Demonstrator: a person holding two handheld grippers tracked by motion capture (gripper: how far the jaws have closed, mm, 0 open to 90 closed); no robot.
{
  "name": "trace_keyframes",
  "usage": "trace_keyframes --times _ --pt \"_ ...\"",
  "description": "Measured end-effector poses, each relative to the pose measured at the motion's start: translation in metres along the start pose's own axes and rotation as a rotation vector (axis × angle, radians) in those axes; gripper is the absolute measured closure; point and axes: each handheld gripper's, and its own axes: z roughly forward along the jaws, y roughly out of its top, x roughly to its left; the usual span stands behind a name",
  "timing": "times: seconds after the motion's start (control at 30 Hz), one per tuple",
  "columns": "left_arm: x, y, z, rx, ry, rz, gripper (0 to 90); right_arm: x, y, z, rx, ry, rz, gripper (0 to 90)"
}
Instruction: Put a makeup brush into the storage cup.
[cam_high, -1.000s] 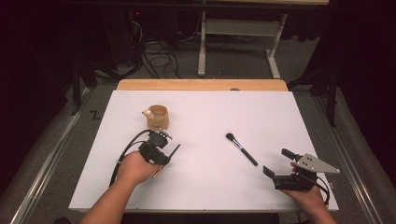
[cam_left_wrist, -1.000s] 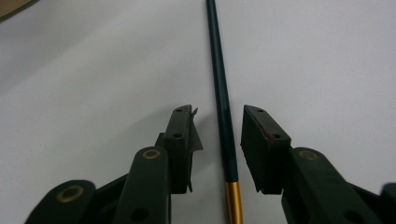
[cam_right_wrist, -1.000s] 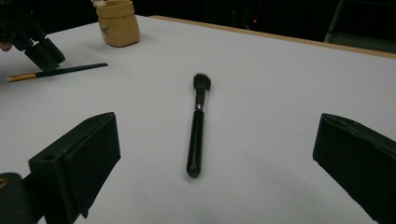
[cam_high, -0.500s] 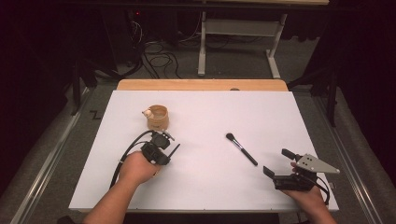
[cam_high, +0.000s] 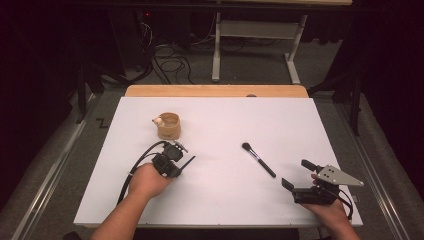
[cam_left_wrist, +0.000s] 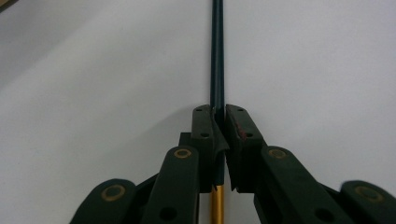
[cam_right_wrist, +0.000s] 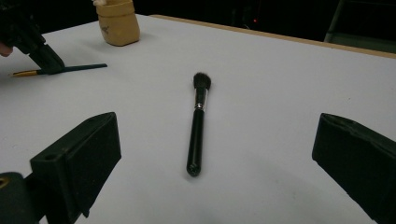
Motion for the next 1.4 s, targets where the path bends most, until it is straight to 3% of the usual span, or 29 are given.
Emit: trace_keyframes --times 0.3,0.43,0.97,1.2,1.4 --pt "0.001 -0.006 0.000 -0.038 -0.010 0.019 83.1 0.000 0.000 0.000 0.002 0.000 -0.004 2.0" --pt "0.001 -0.007 0.000 -0.048 -0.008 0.049 83.1 0.001 0.000 0.000 0.003 0.000 -0.003 2.0" --pt "0.002 -0.007 -0.001 -0.047 -0.019 0.051 83.2 0.000 -0.001 0.000 0.008 -0.002 -0.001 2.1" --pt "-0.001 -0.003 -0.012 -0.059 -0.025 0.063 83.2 -0.001 -0.001 0.000 0.007 -0.002 0.001 2.3" --pt "-0.012 0.002 -0.023 -0.059 -0.017 0.102 83.1 0.000 -0.001 0.000 0.010 -0.004 0.004 2.3"
